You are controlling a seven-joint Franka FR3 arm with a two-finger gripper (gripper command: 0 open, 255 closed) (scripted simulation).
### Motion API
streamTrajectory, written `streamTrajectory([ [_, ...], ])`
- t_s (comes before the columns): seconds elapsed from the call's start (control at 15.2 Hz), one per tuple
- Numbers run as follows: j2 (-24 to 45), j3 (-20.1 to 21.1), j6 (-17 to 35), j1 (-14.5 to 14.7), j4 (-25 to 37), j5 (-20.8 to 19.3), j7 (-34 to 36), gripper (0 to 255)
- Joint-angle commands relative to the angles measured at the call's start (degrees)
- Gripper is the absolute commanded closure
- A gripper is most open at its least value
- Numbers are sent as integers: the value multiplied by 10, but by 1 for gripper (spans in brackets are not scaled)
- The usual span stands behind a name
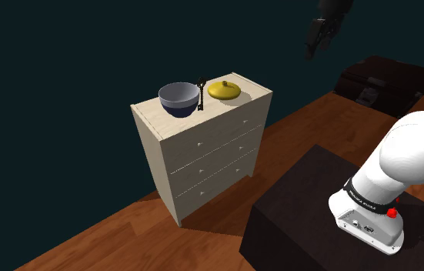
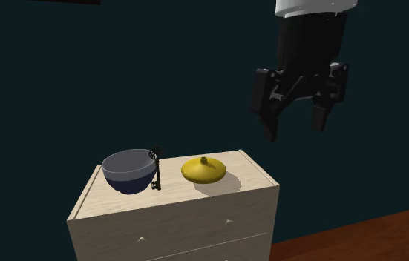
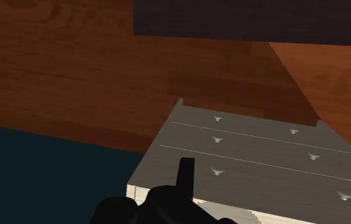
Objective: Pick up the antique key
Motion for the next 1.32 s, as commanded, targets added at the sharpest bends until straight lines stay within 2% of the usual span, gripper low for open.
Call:
streamTrajectory([
  [0.0, 0, 0, 0, 0, 0, 0, 0, 0],
  [0.4, 45, 63, 119, 0, -38, 21, 100, 0],
  [0.73, 109, 117, 215, -8, -41, 22, 185, 0],
  [0.99, 175, 161, 285, -21, -25, 5, 259, 0],
  [1.25, 251, 206, 342, -40, 9, -33, 341, 0],
])
